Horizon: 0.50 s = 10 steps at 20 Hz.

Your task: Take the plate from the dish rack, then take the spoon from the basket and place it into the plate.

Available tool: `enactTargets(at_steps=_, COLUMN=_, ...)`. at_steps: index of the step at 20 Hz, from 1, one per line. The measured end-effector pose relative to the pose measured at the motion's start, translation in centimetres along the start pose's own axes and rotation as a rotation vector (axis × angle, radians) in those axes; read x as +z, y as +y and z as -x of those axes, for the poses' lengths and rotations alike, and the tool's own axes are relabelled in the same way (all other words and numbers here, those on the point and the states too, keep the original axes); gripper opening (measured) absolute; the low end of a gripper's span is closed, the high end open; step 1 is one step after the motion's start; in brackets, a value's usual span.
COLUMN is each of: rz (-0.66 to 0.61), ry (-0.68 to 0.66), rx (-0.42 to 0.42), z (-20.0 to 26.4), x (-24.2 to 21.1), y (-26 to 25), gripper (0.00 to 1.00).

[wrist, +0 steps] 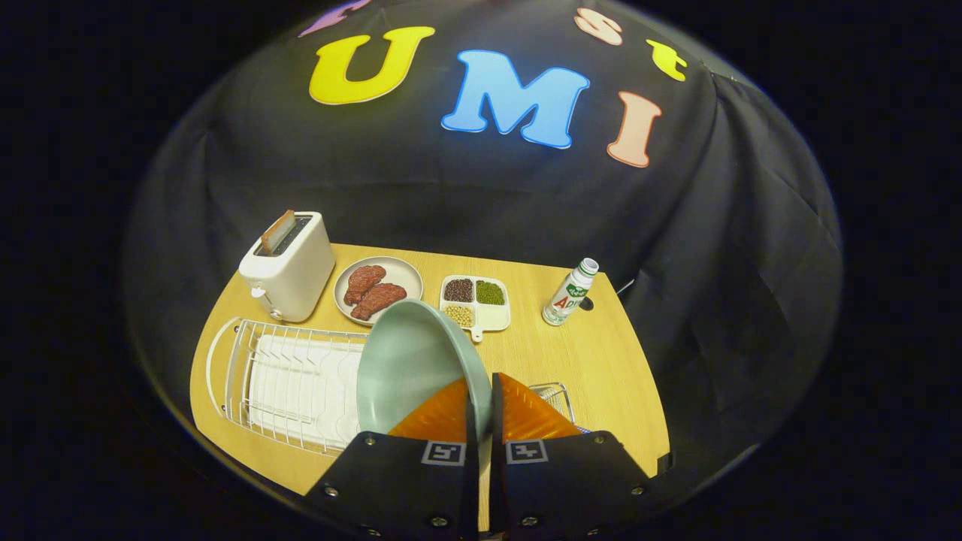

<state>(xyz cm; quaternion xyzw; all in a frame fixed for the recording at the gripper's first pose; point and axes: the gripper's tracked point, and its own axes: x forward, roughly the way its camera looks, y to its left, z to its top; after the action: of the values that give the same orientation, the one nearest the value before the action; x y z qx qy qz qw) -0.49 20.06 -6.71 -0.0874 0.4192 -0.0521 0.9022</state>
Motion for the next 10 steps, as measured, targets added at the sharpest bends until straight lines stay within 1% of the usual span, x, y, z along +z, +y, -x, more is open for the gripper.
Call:
enactTargets(at_steps=6, rz=-0.163, ry=0.064, rx=0.178, z=2.0, x=-4.1, y=-4.5, gripper=0.05)
enactTargets(at_steps=10, rz=-0.218, ry=0.082, rx=0.249, z=2.6, x=-6.8, y=-7.6, gripper=0.05)
